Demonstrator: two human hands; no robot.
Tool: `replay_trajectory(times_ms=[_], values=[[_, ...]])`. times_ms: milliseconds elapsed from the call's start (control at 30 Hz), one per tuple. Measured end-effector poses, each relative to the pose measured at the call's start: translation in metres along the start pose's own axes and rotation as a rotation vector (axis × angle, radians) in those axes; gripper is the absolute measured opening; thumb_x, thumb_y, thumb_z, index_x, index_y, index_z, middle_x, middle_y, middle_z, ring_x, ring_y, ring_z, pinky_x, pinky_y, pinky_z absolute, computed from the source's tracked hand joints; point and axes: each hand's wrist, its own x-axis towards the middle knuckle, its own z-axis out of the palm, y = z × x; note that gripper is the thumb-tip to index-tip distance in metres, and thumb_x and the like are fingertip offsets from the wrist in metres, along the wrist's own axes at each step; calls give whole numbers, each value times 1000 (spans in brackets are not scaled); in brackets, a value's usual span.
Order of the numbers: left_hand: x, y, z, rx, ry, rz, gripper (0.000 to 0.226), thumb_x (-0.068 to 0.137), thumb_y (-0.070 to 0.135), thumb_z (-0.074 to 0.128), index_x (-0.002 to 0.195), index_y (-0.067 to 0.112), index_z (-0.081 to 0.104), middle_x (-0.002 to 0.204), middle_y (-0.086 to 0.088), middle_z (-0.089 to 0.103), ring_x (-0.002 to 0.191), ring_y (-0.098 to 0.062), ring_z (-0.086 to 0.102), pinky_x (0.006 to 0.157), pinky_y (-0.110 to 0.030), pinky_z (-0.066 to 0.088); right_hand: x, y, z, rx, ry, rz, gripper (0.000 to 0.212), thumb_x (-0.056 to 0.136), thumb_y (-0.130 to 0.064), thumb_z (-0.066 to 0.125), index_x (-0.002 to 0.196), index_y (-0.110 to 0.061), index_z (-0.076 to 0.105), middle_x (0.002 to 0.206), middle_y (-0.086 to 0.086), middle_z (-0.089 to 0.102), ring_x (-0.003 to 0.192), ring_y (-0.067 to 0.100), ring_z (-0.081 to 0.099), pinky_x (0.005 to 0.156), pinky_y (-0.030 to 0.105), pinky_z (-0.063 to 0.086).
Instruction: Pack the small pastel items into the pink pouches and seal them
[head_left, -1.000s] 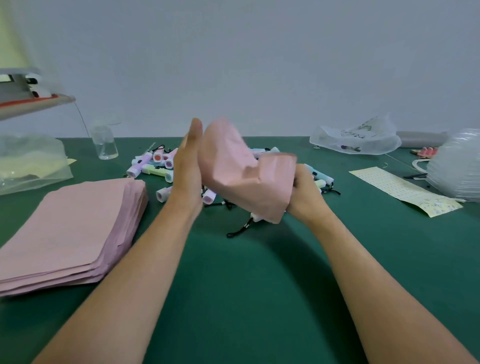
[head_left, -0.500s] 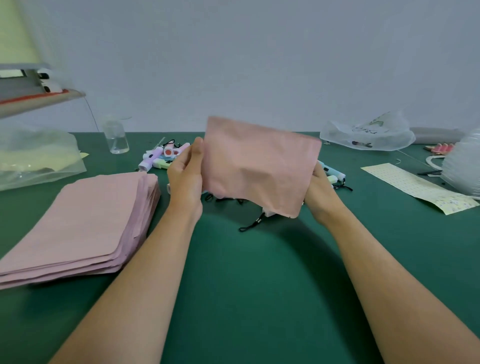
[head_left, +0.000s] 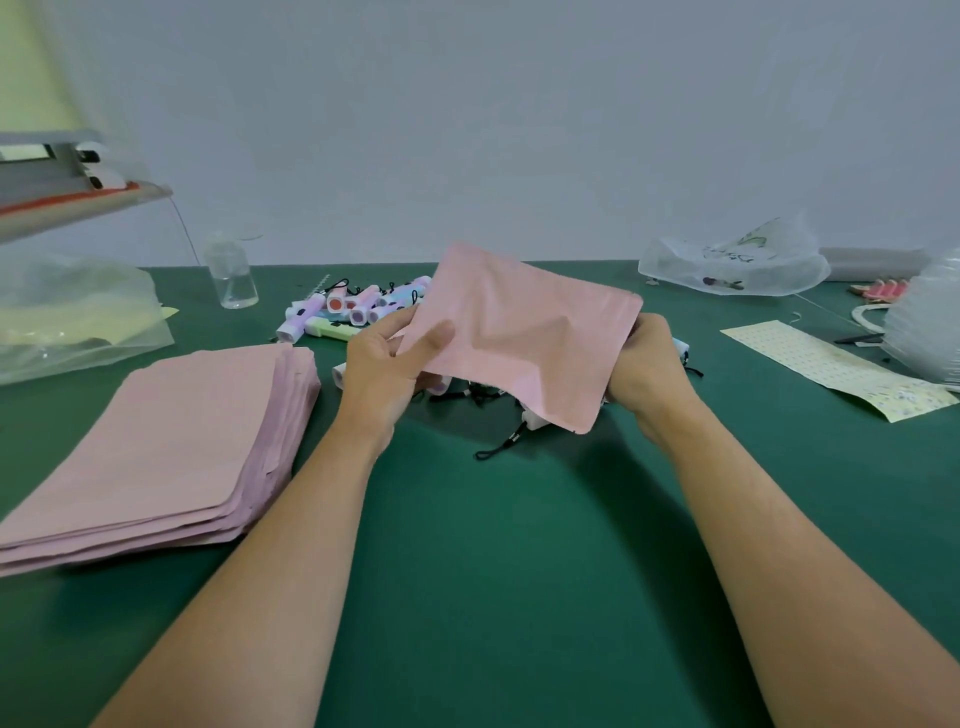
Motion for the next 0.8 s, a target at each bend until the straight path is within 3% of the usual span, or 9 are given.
replay_trajectory(times_ms=[33, 100, 200, 267, 333, 433, 567, 700, 800], values=[[-1, 4, 2, 111, 1, 47, 60, 87, 31, 87, 140, 15, 64, 115, -6, 77, 88, -23, 72, 66, -34, 63, 1, 3, -1, -7, -4, -3, 13, 87, 1, 55, 75, -1, 58, 45, -7, 45, 34, 10, 37, 38, 18, 37], [0, 13, 6, 434, 52, 204, 87, 81, 50, 87, 154, 22, 48, 145, 3, 59, 124, -11, 62, 96, -32, 53, 2, 8, -3, -42, -15, -15, 12, 90, -4, 60, 78, -2, 60, 49, -9, 47, 39, 8, 36, 43, 18, 37], [-4, 37, 20, 888, -66, 610, 101, 75, 81, 71, 158, 35, 39, 161, 3, 38, 152, -18, 33, 127, -49, 22, 3, 10, 0, -104, -63, -58, 17, 91, -6, 66, 75, -8, 63, 53, -14, 51, 47, 5, 35, 47, 19, 34], [-10, 44, 35, 1043, -315, 704, 113, 64, 88, 66, 161, 41, 31, 166, 3, 31, 159, -16, 20, 130, -59, 2, 1, 8, 5, -146, -102, -92, 13, 91, -6, 67, 82, 1, 65, 63, -5, 56, 57, 9, 38, 46, 19, 31], [-17, 41, 49, 1193, -499, 629, 139, 45, 95, 66, 164, 49, 12, 173, 6, 17, 162, -11, 3, 124, -62, -20, -1, 5, 11, -245, -96, -139, 20, 92, -9, 64, 75, 3, 61, 62, -2, 56, 56, 12, 37, 47, 18, 32], [-21, 27, 60, 1360, -572, 663, 156, 35, 99, 69, 164, 47, -3, 173, 4, 17, 161, -14, 8, 114, -64, -33, -5, 5, 21, -376, -108, -144, 34, 94, -11, 58, 62, -10, 49, 56, -3, 51, 53, 11, 40, 51, 26, 32], [-24, 24, 60, 1267, -482, 779, 132, 46, 88, 70, 160, 45, 21, 148, 4, 40, 143, -16, 40, 122, -59, -24, -6, 6, 27, -306, -109, -86, 28, 90, -16, 62, 65, -5, 56, 55, 0, 54, 54, 15, 44, 53, 28, 37], [-26, 29, 58, 1219, -415, 867, 93, 56, 74, 67, 140, 39, 45, 120, 12, 50, 118, -9, 53, 128, -57, -8, -9, 2, 24, -320, -139, -64, 18, 66, -33, 68, 51, -24, 64, 47, -13, 57, 45, 2, 49, 53, 25, 39], [-27, 35, 59, 1197, -443, 827, 85, 58, 69, 68, 134, 36, 51, 116, 15, 54, 115, -8, 55, 129, -43, -9, -14, 0, 18, -248, -176, -126, 15, 64, -36, 72, 51, -40, 65, 51, -17, 60, 47, -2, 53, 57, 24, 42]])
